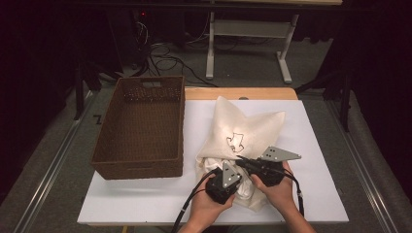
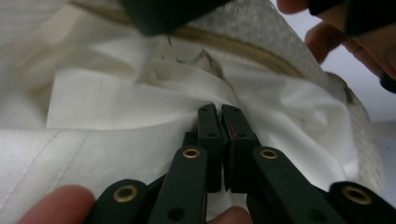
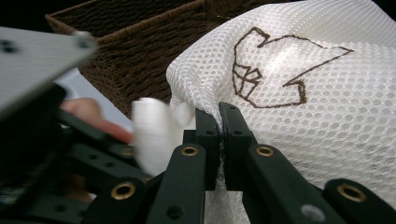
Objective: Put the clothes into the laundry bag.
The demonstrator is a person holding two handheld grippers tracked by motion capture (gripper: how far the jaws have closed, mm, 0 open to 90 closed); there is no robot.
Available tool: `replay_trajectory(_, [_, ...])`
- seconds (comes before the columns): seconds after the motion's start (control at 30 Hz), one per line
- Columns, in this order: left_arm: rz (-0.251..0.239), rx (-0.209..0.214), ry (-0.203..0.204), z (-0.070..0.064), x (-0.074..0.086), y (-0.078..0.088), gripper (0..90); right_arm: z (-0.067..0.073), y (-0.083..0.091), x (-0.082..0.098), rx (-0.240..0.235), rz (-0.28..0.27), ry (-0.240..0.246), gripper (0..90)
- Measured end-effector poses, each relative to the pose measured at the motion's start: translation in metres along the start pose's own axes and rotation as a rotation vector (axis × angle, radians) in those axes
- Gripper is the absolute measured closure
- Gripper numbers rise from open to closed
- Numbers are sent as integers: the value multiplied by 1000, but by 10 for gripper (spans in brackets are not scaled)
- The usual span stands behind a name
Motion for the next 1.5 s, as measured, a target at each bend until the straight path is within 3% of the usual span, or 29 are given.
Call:
replay_trajectory(0.1, [11,11,86,12,0,-18,865,1,0,1,-8,3,-10,885])
replay_trajectory(0.2, [19,-38,135,26,2,-32,864,1,0,3,-1,14,2,885])
replay_trajectory(0.23, [18,-61,139,28,1,-34,862,1,0,3,2,19,6,884])
replay_trajectory(0.3, [14,-76,183,30,-2,-35,855,0,1,4,10,26,13,884])
replay_trajectory(0.37, [10,-58,167,27,-4,-28,800,-2,3,4,12,18,8,885])
replay_trajectory(0.43, [-24,-54,137,26,-7,-15,649,-5,5,4,15,13,0,884])
replay_trajectory(0.47, [-31,-31,132,26,-7,-8,554,-6,6,4,17,12,-1,884])
replay_trajectory(0.53, [-26,-2,116,26,-6,6,452,-8,6,4,19,11,0,884])
replay_trajectory(0.63, [-26,-10,89,25,0,25,316,-9,5,3,16,10,-6,884])
replay_trajectory(0.77, [-15,50,80,9,11,36,277,-9,4,4,19,13,-6,884])
replay_trajectory(0.9, [23,81,23,-17,18,24,262,-8,3,4,18,16,-8,884])
replay_trajectory(0.97, [37,66,-12,-28,18,13,269,-8,2,5,20,16,-6,884])
replay_trajectory(1.03, [48,-5,-38,-31,17,1,328,-8,2,6,20,19,-3,884])
replay_trajectory(1.1, [52,-47,-15,-26,15,-6,553,-8,2,6,19,21,-3,884])
replay_trajectory(1.17, [48,-35,21,-21,12,-11,747,-8,3,7,18,22,-3,884])
replay_trajectory(1.3, [8,-40,17,-13,4,-18,792,-7,4,6,15,16,-8,884])
replay_trajectory(1.4, [-41,-85,34,-6,-6,-25,793,-5,4,7,11,17,-4,884])
replay_trajectory(1.43, [-56,-105,52,-1,-9,-27,793,-4,4,7,14,17,2,885])
replay_trajectory(1.5, [-66,-143,139,14,-10,-32,792,-3,5,6,15,9,1,885])
Point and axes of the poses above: each handheld gripper's, and its own axes: y roughly backward along the jaws, x roughly out of its underside, z roughly to its left, the point moved 8 cm from there along -y, roughly forward along the jaws, and after that the axes turned 6 degrees about -x, right-handed, at the moved point
